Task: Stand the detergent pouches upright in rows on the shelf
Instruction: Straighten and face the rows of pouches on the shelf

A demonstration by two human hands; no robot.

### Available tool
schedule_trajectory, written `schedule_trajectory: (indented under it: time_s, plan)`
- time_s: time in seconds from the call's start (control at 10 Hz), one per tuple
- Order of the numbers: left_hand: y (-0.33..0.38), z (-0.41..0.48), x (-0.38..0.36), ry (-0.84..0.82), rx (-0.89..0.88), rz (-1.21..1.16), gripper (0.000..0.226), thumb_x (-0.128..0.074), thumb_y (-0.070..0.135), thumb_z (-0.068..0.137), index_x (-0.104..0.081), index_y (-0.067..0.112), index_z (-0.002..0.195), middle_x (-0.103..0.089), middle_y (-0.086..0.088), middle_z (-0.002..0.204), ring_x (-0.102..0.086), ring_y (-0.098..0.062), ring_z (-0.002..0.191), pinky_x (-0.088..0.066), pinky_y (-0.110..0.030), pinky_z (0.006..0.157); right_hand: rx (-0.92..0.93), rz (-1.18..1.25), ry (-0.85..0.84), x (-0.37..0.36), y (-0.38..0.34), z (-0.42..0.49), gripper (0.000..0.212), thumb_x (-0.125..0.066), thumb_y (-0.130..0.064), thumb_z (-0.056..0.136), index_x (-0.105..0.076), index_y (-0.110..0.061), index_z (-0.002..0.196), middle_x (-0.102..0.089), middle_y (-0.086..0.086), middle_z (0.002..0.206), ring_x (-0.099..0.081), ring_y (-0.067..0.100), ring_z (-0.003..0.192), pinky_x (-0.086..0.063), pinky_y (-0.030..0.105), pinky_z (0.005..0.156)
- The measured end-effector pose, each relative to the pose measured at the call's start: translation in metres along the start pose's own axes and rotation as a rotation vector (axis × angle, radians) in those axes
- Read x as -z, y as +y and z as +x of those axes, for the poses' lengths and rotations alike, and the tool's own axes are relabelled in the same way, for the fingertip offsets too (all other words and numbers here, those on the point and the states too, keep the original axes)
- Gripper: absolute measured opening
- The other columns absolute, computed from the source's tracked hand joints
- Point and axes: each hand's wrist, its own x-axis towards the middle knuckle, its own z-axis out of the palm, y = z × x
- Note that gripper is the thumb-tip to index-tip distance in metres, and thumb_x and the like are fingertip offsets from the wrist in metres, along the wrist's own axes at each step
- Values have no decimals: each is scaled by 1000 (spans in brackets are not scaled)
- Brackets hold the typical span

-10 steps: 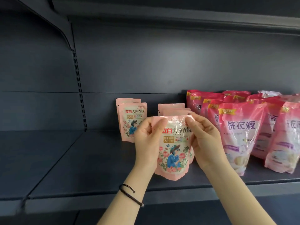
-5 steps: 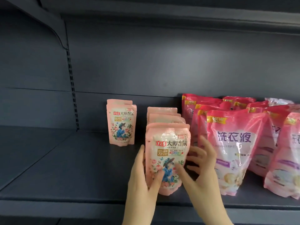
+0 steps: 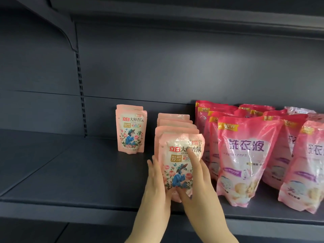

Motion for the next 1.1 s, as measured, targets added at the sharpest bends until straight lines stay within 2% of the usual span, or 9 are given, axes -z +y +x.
schedule_trajectory:
  time_s: [0.2,0.3,0.4,0.5,0.6,0.7,0.9,1.0,1.1]
  plan:
    - [13,5,6,-89,69,-281,79,-47,29,94,11,26,148,-7,-9,160,-23,-20,144,-32,-37,114,14,-16,4,-6,2,2,116,-68,-8,83,19,-72,126,-12,-9,154,-56,9,116,-55,26,79]
    - [11,14,9,5,99,-343,62,-34,44,94,-17,25,151,-39,-6,148,-47,-21,128,-46,-35,97,15,-41,-3,-10,3,8,115,-69,-11,83,19,-69,129,-13,-7,152,-59,11,113,-57,29,79]
    - [13,19,11,-56,173,-521,51,-38,21,103,-18,22,150,-44,-11,144,-50,-24,125,-46,-35,98,4,-55,-15,-13,4,14,113,-70,-12,82,15,-65,134,-13,-6,151,-60,13,110,-57,31,80]
    - [4,25,12,-86,234,-484,39,-35,27,105,-34,24,144,-60,-5,127,-64,-12,107,-55,-22,79,-5,-64,-17,-16,5,21,110,-70,-13,81,11,-63,134,-14,-5,150,-62,17,108,-57,34,78]
    - [-8,35,14,-179,99,-130,74,-50,7,96,-2,19,152,-42,-18,143,-49,-32,125,-46,-36,99,8,-99,-9,-20,6,29,113,-71,-15,81,16,-66,130,-16,-1,148,-63,21,105,-57,35,77]
    - [-15,41,14,-127,68,-81,85,-51,0,92,7,20,150,-41,-19,143,-48,-33,124,-44,-38,100,7,-121,-2,-24,8,38,113,-72,-19,81,22,-64,126,-18,2,147,-63,21,105,-57,35,77]
    - [-19,55,5,-127,53,-97,80,-49,0,93,2,20,150,-41,-15,143,-48,-28,125,-44,-32,100,0,-103,-2,-30,16,54,115,-73,-19,80,23,-66,123,-23,3,145,-61,20,106,-57,32,77]
    - [-14,63,3,-131,40,-229,42,-36,22,105,-29,27,145,-56,-1,131,-61,0,106,-49,-11,79,1,-61,-18,-29,19,62,115,-72,-15,80,21,-68,122,-22,2,144,-57,17,112,-55,28,82]
    - [-17,70,-7,-63,-12,-271,39,-21,39,105,-44,33,136,-62,14,116,-61,16,90,-44,-1,64,4,-1,-60,-29,24,67,114,-70,-9,81,17,-71,122,-18,-2,146,-50,12,117,-51,26,90]
